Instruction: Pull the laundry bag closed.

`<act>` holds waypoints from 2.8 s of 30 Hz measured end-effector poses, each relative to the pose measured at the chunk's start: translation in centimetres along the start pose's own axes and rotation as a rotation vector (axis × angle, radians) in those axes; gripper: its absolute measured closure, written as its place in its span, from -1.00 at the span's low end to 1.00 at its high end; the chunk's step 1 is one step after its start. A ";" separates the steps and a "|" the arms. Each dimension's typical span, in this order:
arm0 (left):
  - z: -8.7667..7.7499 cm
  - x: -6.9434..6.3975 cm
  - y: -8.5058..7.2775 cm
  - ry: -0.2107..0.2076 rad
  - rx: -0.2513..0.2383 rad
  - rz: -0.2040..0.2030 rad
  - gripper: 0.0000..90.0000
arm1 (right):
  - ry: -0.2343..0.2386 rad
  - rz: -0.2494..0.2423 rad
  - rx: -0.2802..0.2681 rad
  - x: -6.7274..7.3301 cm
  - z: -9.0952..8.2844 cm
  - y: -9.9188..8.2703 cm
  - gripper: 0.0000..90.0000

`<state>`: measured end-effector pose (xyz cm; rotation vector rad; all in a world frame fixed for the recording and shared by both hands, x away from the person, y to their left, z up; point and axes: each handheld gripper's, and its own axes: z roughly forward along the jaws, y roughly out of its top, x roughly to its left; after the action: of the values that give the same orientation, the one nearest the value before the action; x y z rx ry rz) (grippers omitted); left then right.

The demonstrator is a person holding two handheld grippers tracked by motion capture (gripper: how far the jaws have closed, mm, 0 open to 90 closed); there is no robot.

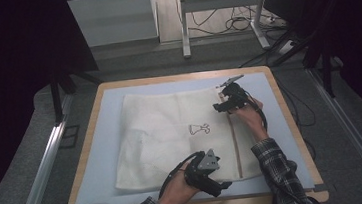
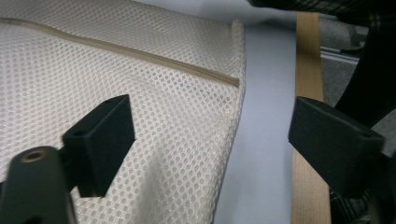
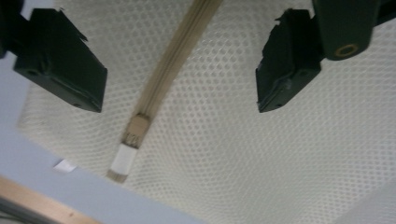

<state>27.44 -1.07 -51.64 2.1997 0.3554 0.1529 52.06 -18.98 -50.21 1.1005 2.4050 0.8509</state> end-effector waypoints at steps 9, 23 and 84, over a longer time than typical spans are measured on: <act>-0.3 0.3 -0.3 -0.020 0.010 -0.013 -0.83 | 0.028 0.007 0.038 0.4 -0.4 -0.2 -0.85; -2.2 1.5 -0.7 -0.038 -0.049 -0.082 -0.89 | 0.068 -0.034 -0.012 2.2 -1.8 -0.2 -0.99; -6.4 1.2 -4.0 0.091 0.010 -0.098 -0.88 | 0.113 -0.086 -0.125 7.3 -8.2 -4.1 -1.00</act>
<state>26.30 6.45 -51.00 2.1847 0.5148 0.1977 40.72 -18.57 -47.22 0.9180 2.4327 1.0437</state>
